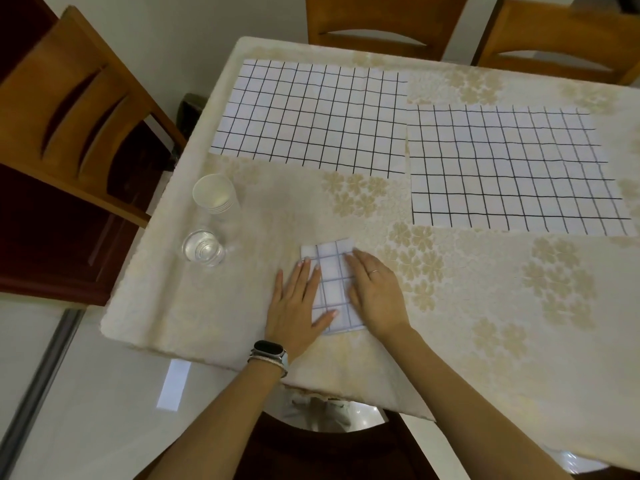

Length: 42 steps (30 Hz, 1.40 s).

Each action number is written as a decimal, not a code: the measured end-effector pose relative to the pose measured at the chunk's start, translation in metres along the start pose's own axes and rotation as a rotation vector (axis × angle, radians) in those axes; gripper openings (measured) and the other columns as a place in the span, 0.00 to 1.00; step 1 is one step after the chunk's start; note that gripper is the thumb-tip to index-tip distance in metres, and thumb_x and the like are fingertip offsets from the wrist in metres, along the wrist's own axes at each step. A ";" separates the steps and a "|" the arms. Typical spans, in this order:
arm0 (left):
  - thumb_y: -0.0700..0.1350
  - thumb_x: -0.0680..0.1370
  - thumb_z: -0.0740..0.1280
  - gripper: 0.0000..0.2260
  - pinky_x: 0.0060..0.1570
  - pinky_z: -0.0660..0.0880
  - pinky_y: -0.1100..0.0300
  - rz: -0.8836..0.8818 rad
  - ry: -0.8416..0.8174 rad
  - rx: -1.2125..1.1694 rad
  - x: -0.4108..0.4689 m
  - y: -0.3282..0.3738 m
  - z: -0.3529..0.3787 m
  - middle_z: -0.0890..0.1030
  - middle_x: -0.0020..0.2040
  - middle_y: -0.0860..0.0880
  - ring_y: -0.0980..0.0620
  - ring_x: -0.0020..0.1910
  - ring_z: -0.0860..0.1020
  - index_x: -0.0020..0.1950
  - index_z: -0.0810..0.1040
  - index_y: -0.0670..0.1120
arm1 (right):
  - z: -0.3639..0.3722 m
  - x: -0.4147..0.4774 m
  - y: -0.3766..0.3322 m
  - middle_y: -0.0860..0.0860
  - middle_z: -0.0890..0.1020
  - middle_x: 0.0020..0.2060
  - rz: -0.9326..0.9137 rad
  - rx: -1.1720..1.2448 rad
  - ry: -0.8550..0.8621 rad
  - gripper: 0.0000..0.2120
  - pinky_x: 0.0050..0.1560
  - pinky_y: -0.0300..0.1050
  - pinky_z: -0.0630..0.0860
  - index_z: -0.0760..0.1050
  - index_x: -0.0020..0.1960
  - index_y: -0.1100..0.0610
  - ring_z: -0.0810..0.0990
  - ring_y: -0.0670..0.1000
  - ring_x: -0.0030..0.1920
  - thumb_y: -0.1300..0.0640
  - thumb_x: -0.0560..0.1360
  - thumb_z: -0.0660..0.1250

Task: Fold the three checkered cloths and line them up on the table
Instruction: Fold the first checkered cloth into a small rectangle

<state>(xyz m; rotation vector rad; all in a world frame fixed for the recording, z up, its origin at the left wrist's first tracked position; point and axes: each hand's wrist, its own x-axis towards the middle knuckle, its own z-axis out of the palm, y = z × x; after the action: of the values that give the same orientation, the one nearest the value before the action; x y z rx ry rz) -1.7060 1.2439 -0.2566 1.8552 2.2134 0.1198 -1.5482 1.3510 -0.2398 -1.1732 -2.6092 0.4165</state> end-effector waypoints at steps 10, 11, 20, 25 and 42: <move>0.79 0.69 0.50 0.51 0.73 0.47 0.33 0.036 -0.043 0.014 0.005 -0.006 0.001 0.51 0.80 0.38 0.38 0.79 0.50 0.79 0.55 0.43 | 0.017 0.001 0.013 0.55 0.50 0.80 -0.074 -0.184 -0.264 0.33 0.77 0.59 0.49 0.49 0.80 0.56 0.47 0.55 0.79 0.38 0.82 0.45; 0.79 0.69 0.50 0.51 0.73 0.47 0.32 0.040 -0.045 0.010 0.005 -0.006 0.000 0.51 0.80 0.38 0.38 0.79 0.50 0.79 0.55 0.43 | 0.017 0.002 0.012 0.55 0.50 0.80 -0.072 -0.182 -0.268 0.33 0.77 0.60 0.49 0.49 0.80 0.56 0.47 0.55 0.79 0.38 0.82 0.45; 0.78 0.68 0.55 0.53 0.73 0.46 0.32 0.078 -0.043 0.023 0.002 -0.019 -0.008 0.51 0.80 0.42 0.44 0.79 0.50 0.79 0.53 0.41 | 0.005 -0.013 0.013 0.54 0.53 0.79 -0.067 -0.135 -0.208 0.35 0.78 0.60 0.48 0.50 0.80 0.57 0.48 0.54 0.79 0.38 0.81 0.51; 0.78 0.68 0.54 0.53 0.73 0.45 0.32 0.060 -0.091 0.038 0.000 -0.021 -0.008 0.51 0.81 0.44 0.46 0.79 0.51 0.80 0.52 0.41 | 0.009 -0.022 0.017 0.53 0.54 0.79 -0.061 -0.168 -0.242 0.35 0.77 0.60 0.50 0.51 0.80 0.57 0.49 0.53 0.79 0.36 0.80 0.50; 0.41 0.80 0.65 0.09 0.51 0.69 0.64 -0.697 0.140 -1.017 0.003 0.018 -0.043 0.79 0.53 0.48 0.51 0.53 0.77 0.60 0.76 0.43 | -0.027 -0.004 -0.001 0.58 0.73 0.60 0.601 0.681 -0.138 0.25 0.54 0.42 0.74 0.64 0.72 0.61 0.75 0.49 0.47 0.65 0.77 0.66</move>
<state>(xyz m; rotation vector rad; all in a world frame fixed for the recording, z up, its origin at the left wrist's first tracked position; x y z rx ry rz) -1.7001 1.2540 -0.2113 0.5334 2.0917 1.0176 -1.5375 1.3516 -0.2149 -1.6434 -1.8665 1.3998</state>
